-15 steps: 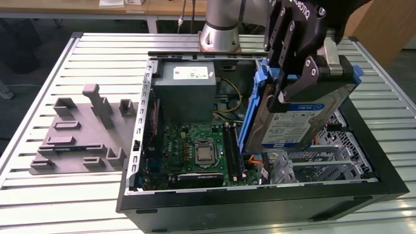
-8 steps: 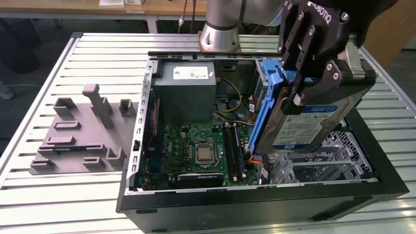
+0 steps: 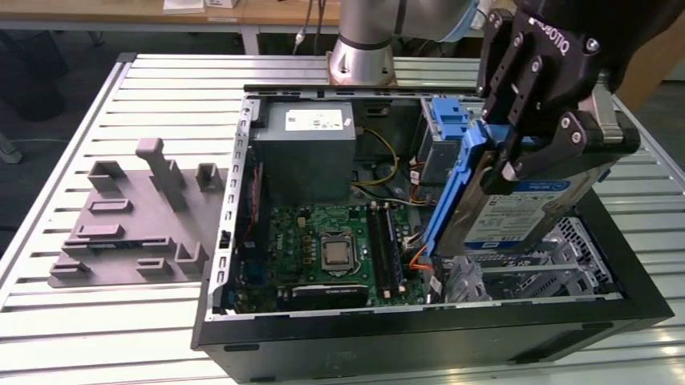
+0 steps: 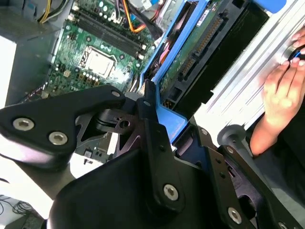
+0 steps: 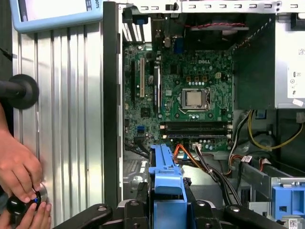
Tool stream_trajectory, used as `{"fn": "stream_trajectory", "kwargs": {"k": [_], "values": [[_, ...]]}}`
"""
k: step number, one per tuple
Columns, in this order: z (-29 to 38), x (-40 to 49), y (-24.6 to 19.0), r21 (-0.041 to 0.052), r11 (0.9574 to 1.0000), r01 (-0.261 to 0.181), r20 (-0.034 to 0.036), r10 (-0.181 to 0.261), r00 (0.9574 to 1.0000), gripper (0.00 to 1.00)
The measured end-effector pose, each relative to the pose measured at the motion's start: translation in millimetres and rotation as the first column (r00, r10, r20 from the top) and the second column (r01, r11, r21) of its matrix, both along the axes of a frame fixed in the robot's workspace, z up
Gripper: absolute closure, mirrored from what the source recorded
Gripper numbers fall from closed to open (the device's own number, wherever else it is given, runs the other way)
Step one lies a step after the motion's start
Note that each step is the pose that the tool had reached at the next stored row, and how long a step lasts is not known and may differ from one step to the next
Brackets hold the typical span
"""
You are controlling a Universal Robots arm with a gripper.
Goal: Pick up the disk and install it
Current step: 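Insert the disk into the insertion slot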
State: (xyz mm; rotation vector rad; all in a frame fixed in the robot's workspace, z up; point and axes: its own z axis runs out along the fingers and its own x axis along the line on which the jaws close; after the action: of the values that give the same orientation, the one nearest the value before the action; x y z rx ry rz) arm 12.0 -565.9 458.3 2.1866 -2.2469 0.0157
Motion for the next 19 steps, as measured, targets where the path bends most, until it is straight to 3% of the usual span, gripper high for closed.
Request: {"fn": "stream_trajectory", "kwargs": {"k": [6, 13, 19], "values": [[-3.5, 19.4, 0.0, 0.0000, 1.0000, 0.000, -0.0001, 0.000, 1.0000, 0.64], [-4.0, 24.2, 0.0, 0.0001, 1.0000, 0.000, 0.0000, 0.000, 1.0000, 0.64], [-6.2, 36.6, 0.0, 0.0001, 1.0000, 0.000, 0.0000, 0.000, 1.0000, 0.64]]}}
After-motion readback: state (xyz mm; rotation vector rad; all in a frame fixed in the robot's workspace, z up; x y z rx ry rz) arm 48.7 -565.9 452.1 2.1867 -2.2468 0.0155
